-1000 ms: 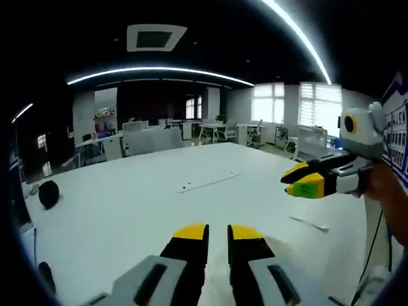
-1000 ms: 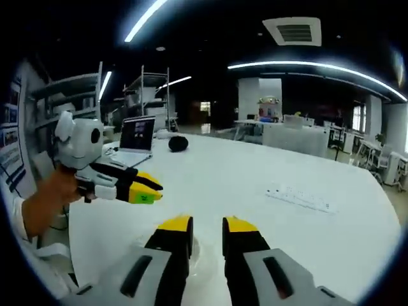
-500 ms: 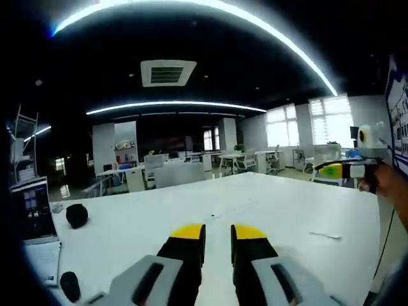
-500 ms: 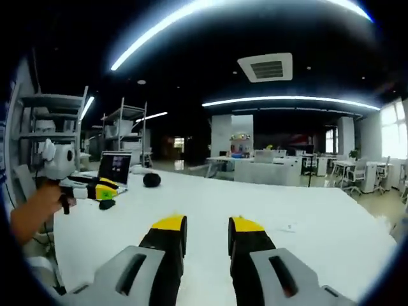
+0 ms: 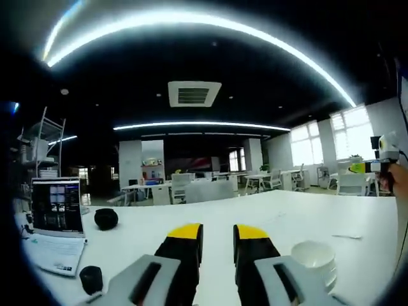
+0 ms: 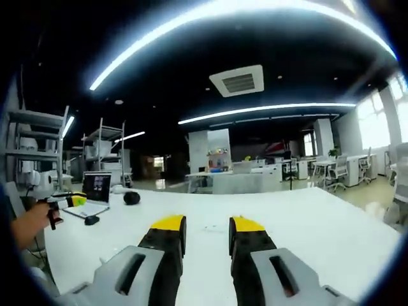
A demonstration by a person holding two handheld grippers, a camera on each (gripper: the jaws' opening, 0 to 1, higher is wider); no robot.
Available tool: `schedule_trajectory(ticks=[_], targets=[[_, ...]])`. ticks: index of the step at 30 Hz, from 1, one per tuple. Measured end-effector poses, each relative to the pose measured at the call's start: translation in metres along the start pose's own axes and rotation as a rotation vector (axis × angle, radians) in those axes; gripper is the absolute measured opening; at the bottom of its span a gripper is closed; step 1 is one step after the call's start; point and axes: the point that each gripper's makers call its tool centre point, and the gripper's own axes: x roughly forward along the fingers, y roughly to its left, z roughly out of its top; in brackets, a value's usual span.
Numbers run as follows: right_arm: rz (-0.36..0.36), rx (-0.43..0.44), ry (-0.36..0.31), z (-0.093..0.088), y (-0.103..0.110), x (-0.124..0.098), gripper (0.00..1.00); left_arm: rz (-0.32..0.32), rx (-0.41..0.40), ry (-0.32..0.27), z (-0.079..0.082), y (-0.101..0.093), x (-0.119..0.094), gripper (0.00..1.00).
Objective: Tidy tabletop coffee trays, cups and spoons，present forward
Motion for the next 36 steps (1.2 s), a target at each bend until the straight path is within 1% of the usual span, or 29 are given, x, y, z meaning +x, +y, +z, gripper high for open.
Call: schedule_trajectory(ticks=[1,2,3,5,6,8,12,15,17,18,20,25,29,33,36], targets=[[-0.009,0.001,0.008,-0.003,-0.004,-0.001,0.29,-0.008,-0.018,-0.006,-0.001,0.002,-0.001,0.21],[-0.024,-0.006,0.042,-0.011,-0.009,-0.003,0.31,-0.008,-0.052,-0.026,0.000,0.004,-0.002,0.23],[-0.035,-0.011,0.046,-0.014,-0.012,-0.005,0.33,-0.007,-0.032,-0.046,0.001,0.006,-0.004,0.25],[-0.043,-0.013,0.039,-0.018,-0.018,-0.009,0.33,0.008,-0.007,-0.055,-0.001,0.009,-0.006,0.26],[-0.043,0.004,0.046,-0.022,-0.020,-0.011,0.33,0.016,-0.004,-0.065,-0.002,0.011,-0.008,0.26],[-0.046,0.021,0.039,-0.028,-0.024,-0.016,0.33,0.036,-0.009,-0.078,-0.006,0.016,-0.013,0.26],[-0.072,0.003,0.037,-0.039,-0.032,-0.027,0.33,0.099,0.005,-0.085,-0.019,0.026,-0.023,0.26],[-0.077,-0.005,0.035,-0.043,-0.036,-0.034,0.33,0.134,0.018,-0.111,-0.021,0.032,-0.030,0.26],[-0.080,-0.001,0.074,-0.052,-0.039,-0.037,0.34,0.135,0.018,-0.124,-0.024,0.033,-0.033,0.26],[-0.085,-0.006,0.077,-0.055,-0.041,-0.039,0.35,0.130,0.012,-0.129,-0.025,0.033,-0.035,0.27],[-0.093,-0.015,0.077,-0.058,-0.043,-0.043,0.35,0.126,0.011,-0.126,-0.029,0.032,-0.036,0.29],[-0.117,-0.011,0.086,-0.069,-0.050,-0.051,0.35,0.124,0.000,-0.098,-0.040,0.029,-0.042,0.29],[-0.134,-0.011,0.104,-0.079,-0.050,-0.057,0.35,0.130,-0.007,-0.087,-0.045,0.029,-0.049,0.30],[-0.138,0.002,0.102,-0.081,-0.049,-0.061,0.35,0.140,-0.012,-0.069,-0.052,0.029,-0.055,0.30],[-0.148,-0.010,0.098,-0.082,-0.050,-0.063,0.35,0.145,-0.014,-0.050,-0.059,0.027,-0.060,0.32]])
